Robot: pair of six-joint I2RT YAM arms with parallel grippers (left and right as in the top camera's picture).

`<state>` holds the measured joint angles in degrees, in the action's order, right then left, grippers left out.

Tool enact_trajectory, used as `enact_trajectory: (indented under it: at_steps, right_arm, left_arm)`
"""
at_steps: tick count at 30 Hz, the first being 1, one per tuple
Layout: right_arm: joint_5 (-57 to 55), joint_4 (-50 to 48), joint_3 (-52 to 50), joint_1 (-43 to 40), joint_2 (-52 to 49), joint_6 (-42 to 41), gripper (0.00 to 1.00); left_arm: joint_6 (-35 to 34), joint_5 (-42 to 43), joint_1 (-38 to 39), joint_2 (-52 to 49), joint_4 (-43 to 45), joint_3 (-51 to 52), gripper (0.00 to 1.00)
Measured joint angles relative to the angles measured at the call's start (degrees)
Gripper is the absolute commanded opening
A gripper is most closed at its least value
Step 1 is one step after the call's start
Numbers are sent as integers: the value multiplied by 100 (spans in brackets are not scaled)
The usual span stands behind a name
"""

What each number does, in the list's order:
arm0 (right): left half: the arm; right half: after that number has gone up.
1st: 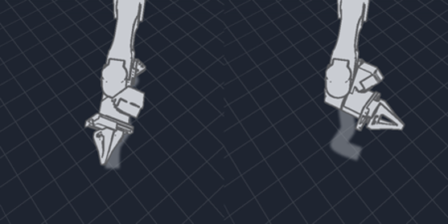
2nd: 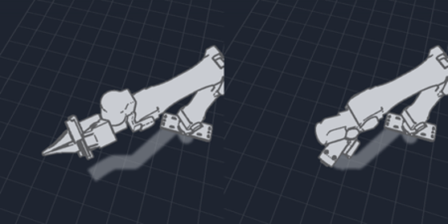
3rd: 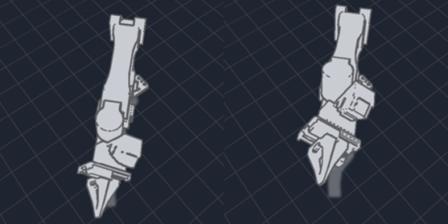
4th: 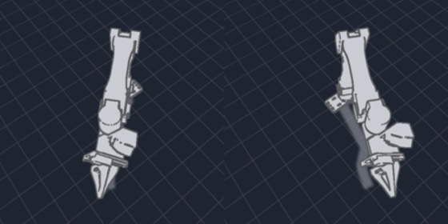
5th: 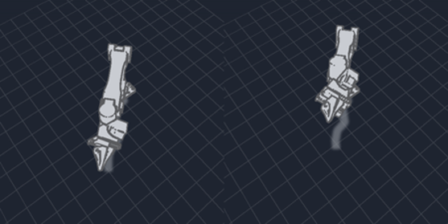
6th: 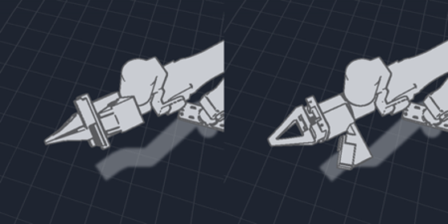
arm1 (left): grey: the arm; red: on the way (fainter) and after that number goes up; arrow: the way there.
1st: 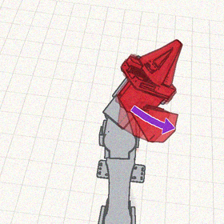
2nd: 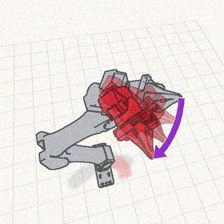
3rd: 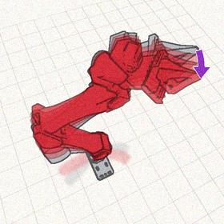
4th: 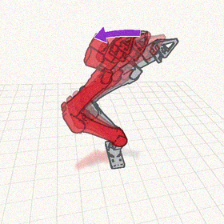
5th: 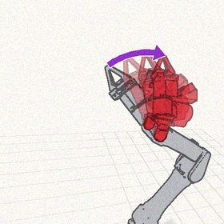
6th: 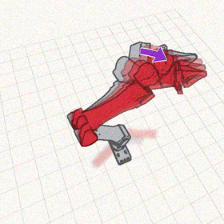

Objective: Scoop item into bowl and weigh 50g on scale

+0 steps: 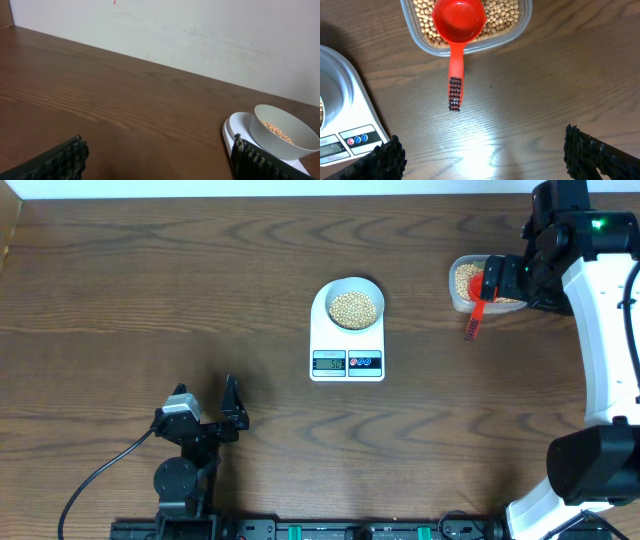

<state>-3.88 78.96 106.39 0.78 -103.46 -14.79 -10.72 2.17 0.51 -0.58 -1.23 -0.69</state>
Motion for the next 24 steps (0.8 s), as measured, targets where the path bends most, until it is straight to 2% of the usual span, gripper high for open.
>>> enact_trajectory:
  at_steps: [4,7,9,15,24]
  right_arm:
    - [-107,-415,-17,0,13,7,99]
    - [-188,-1202,-332,0,245,35,99]
    - [-212,-2020,-887,0,662,39,99]
    - [-227,-4642,-3294,0,2494,42,99]
    - [-166,-8236,-6887,-2,4367,208,99]
  left_arm:
    - [0,0,2,0,-2,0,93]
    - [0,-2,2,0,-4,-4,93]
    - [2,-2,2,-2,-11,-9,93]
    - [0,-22,0,-2,-37,-33,93]
    - [0,-68,0,-2,-68,-52,93]
